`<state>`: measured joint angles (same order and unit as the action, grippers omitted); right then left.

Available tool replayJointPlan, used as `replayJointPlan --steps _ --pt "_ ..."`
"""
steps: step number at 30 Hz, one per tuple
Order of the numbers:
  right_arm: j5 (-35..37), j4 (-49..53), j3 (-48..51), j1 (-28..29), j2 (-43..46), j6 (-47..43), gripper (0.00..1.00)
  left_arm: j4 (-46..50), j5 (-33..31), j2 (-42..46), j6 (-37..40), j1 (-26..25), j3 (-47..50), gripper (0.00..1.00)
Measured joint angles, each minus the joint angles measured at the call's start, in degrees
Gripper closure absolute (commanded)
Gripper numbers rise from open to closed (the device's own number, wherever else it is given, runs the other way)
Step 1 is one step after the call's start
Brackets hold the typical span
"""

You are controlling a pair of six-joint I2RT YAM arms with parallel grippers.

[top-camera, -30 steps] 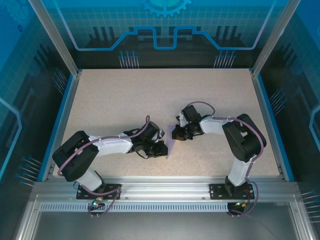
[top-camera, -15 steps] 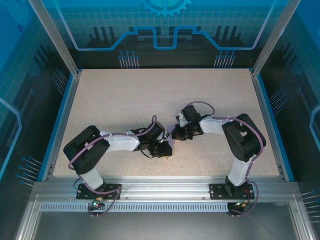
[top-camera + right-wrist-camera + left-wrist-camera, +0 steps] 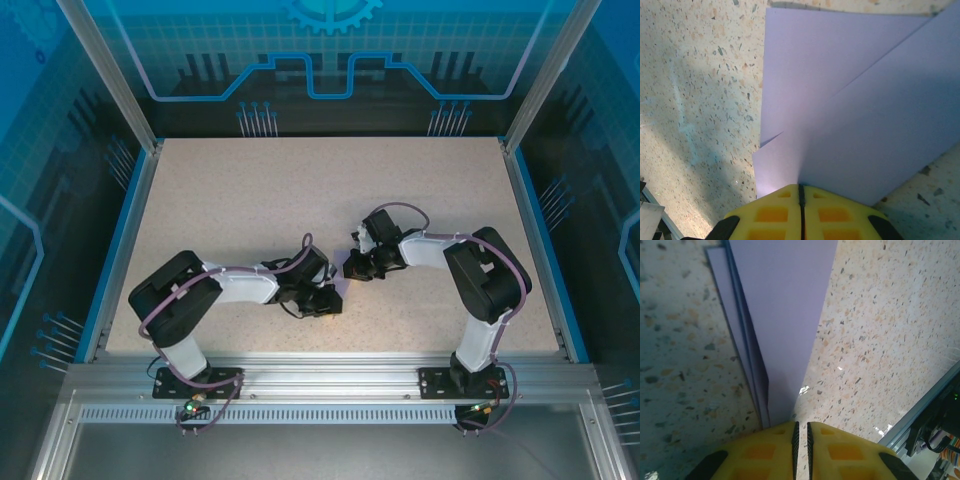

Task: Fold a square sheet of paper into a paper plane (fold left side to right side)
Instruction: Fold the wing for the fifth time at the center of the table.

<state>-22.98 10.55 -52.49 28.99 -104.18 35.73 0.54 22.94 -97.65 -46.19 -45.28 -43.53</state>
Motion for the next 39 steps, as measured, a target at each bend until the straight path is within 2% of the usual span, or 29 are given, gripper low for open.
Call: replayJointPlan --steps 18,25,32,39 --pt "-0.8 -0.1 -0.4 0.0 -0.5 0.0 0.92 -3.7 0.0 3.5 -0.4 0.0 5.7 0.84" --pt "-0.7 0.5 -1.3 0.0 -0.7 -0.4 0.90 -0.2 0.0 7.6 -0.2 0.2 7.2 0.82" --pt "4.2 4.0 -3.8 0.1 0.4 -2.4 0.75 2.7 -0.8 17.4 1.5 3.4 7.3 0.61" --pt "13.1 9.2 -5.3 0.7 9.2 -3.9 0.53 6.8 -7.3 25.8 3.9 8.5 7.3 0.38"
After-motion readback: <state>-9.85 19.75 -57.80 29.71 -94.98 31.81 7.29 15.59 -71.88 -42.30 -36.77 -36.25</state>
